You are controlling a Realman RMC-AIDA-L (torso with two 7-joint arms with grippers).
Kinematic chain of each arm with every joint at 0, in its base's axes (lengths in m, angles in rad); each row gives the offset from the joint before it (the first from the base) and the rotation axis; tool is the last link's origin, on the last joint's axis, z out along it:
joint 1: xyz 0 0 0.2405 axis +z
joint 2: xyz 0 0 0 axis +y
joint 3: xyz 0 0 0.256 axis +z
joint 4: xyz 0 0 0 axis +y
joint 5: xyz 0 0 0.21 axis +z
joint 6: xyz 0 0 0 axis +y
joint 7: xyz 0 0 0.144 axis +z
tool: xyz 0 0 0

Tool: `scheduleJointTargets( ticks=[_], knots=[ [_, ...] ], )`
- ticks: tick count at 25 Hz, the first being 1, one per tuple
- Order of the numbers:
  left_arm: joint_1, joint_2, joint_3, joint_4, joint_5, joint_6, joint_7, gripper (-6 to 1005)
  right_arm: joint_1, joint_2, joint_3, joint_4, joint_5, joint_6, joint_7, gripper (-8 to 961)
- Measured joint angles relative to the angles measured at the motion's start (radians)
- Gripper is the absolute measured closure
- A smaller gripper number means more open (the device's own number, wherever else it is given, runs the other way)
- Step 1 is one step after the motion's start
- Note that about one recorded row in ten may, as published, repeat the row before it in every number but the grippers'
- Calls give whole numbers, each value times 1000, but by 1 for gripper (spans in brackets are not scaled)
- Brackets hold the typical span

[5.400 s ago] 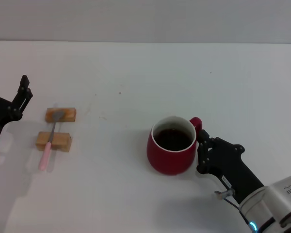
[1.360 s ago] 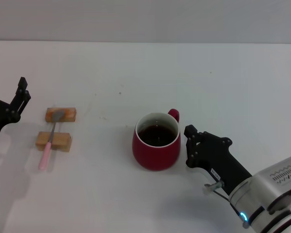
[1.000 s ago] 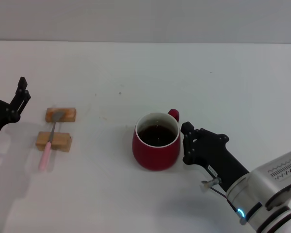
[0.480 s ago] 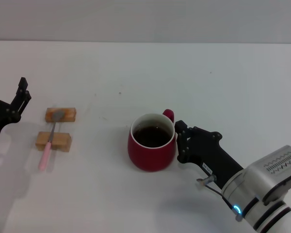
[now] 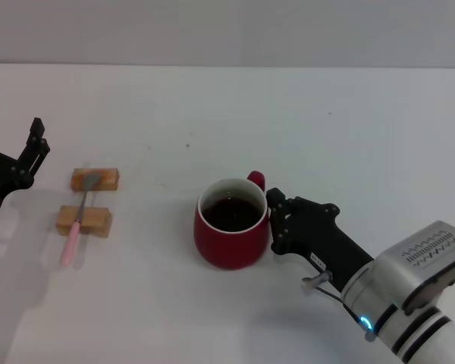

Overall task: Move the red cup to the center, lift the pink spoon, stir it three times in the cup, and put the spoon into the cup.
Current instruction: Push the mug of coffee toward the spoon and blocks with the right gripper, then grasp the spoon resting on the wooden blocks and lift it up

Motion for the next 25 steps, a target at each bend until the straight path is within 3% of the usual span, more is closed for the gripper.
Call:
scheduleJointTargets(
  ticks=[13, 20, 25],
  knots=[
    [-4, 0, 0, 1, 0, 3, 0, 158, -50, -4, 52, -40, -12, -40, 4, 953],
    [-7, 0, 0, 1, 2, 0, 0, 158, -124, -2, 103, -113, -6, -130, -3, 953],
    [-16, 0, 6, 0, 5, -3, 0, 158, -220, -5, 215, -176, -6, -286, -76, 954]
  ],
)
